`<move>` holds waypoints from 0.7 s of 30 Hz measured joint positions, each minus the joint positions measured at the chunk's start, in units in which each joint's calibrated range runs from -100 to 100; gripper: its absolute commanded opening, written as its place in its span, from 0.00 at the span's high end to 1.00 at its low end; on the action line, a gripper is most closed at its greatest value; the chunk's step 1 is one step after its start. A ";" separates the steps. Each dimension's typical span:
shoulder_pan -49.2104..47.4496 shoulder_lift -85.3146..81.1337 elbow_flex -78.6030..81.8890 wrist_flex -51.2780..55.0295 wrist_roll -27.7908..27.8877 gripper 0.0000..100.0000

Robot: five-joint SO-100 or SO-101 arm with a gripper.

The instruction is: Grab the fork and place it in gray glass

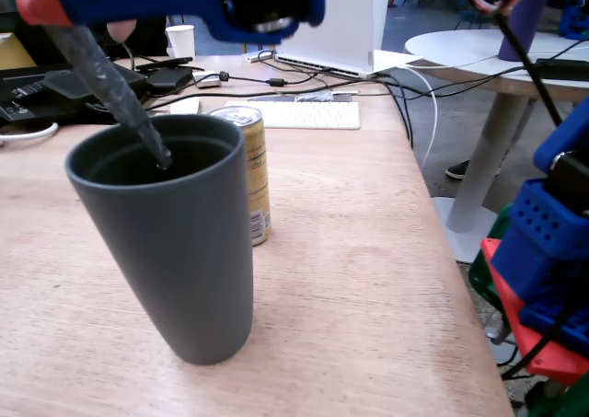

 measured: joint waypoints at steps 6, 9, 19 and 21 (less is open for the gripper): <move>-1.60 0.00 3.52 -0.08 -0.39 1.00; -1.60 0.00 3.52 -0.08 -0.39 1.00; -1.60 -5.27 18.03 -13.00 -0.39 1.00; -1.60 -6.66 21.82 -15.16 -0.39 1.00</move>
